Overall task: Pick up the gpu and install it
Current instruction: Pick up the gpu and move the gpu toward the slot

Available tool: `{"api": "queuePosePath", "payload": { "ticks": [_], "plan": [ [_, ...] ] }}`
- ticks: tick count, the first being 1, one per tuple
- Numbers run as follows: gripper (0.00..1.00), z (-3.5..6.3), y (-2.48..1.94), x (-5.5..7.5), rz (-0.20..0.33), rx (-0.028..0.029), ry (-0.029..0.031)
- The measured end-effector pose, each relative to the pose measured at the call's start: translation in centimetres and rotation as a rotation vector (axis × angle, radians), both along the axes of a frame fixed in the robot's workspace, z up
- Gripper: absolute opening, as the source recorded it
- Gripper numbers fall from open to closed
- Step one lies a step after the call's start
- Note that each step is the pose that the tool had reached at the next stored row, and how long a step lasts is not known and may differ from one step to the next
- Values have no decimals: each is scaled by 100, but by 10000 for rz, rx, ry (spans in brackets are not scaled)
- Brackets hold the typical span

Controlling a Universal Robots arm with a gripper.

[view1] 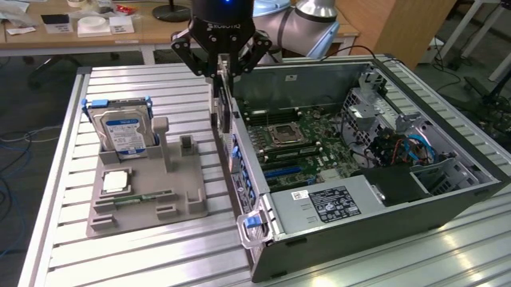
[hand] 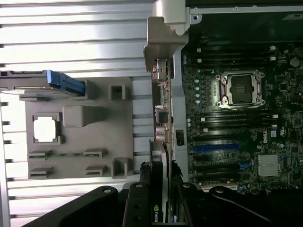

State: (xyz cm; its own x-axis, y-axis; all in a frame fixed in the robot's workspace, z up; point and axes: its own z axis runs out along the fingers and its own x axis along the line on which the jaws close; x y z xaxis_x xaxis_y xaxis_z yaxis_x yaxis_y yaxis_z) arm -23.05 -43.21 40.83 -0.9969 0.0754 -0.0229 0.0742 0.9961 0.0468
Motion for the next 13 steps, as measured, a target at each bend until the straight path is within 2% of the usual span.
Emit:
{"api": "queuePosePath", "payload": {
  "ticks": [13],
  "plan": [
    [27, 0, 2, 219, 0, 0, 0]
  ]
}}
